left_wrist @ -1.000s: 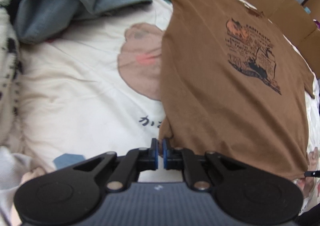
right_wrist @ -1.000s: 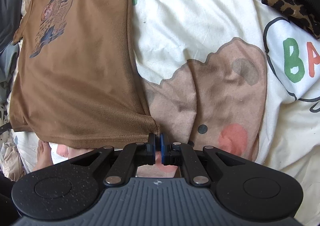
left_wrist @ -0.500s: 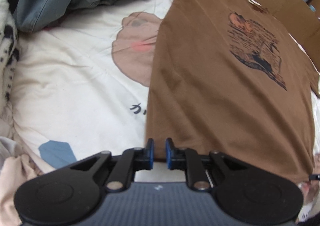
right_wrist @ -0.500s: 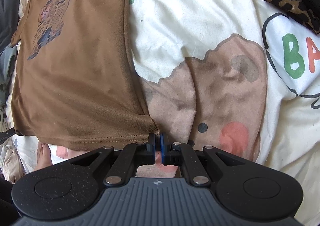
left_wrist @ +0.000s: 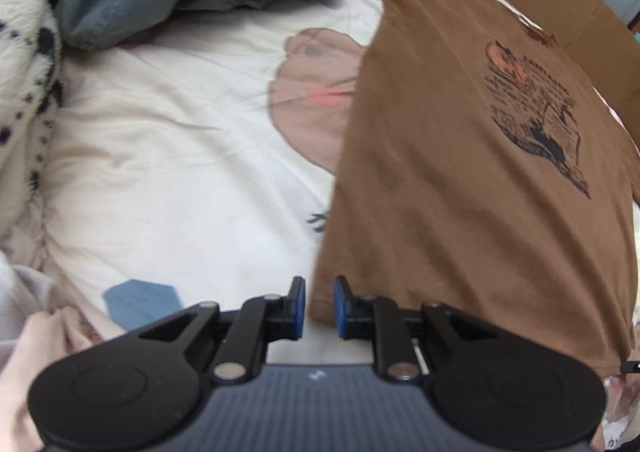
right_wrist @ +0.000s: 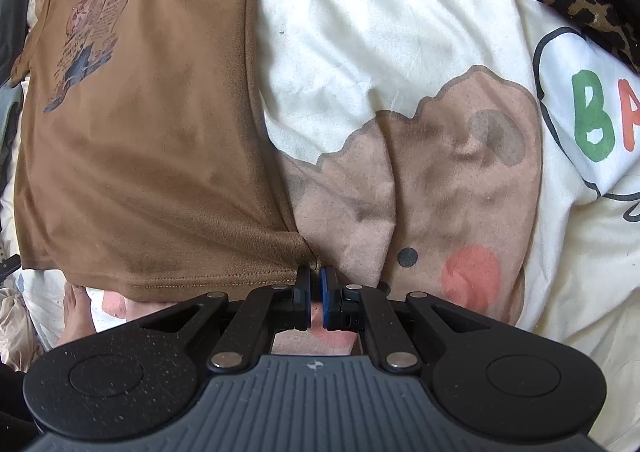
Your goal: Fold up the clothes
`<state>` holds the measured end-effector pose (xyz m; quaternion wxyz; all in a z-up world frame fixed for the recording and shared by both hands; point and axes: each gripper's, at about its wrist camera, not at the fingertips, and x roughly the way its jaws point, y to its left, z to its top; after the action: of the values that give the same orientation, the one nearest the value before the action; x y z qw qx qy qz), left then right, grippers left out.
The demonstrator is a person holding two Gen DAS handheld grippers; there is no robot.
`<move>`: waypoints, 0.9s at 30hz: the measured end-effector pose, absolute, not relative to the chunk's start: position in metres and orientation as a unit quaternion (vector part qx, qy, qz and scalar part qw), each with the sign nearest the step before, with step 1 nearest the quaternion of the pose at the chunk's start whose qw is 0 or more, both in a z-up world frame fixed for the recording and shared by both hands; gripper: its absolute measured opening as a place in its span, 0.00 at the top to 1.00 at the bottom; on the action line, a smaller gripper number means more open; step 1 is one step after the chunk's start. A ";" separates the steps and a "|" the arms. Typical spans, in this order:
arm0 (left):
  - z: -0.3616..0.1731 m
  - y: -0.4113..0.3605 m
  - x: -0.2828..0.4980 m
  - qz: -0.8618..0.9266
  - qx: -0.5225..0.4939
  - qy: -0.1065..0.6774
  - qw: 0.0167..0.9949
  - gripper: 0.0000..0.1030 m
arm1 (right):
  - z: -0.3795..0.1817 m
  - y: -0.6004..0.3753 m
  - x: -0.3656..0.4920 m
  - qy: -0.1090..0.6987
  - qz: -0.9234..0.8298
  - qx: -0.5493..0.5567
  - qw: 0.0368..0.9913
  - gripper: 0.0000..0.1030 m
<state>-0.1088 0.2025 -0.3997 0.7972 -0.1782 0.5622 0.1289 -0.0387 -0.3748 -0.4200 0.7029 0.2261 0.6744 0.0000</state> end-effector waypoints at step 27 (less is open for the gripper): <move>-0.421 0.192 -0.101 0.121 -0.193 0.564 0.794 0.79 | -0.421 -0.368 -0.037 0.681 -0.003 0.219 0.699 0.97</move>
<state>-0.1008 0.1920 -0.4210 0.7936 -0.1931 0.5641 0.1213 -0.0370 -0.3685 -0.4211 0.6985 0.2190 0.6812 -0.0026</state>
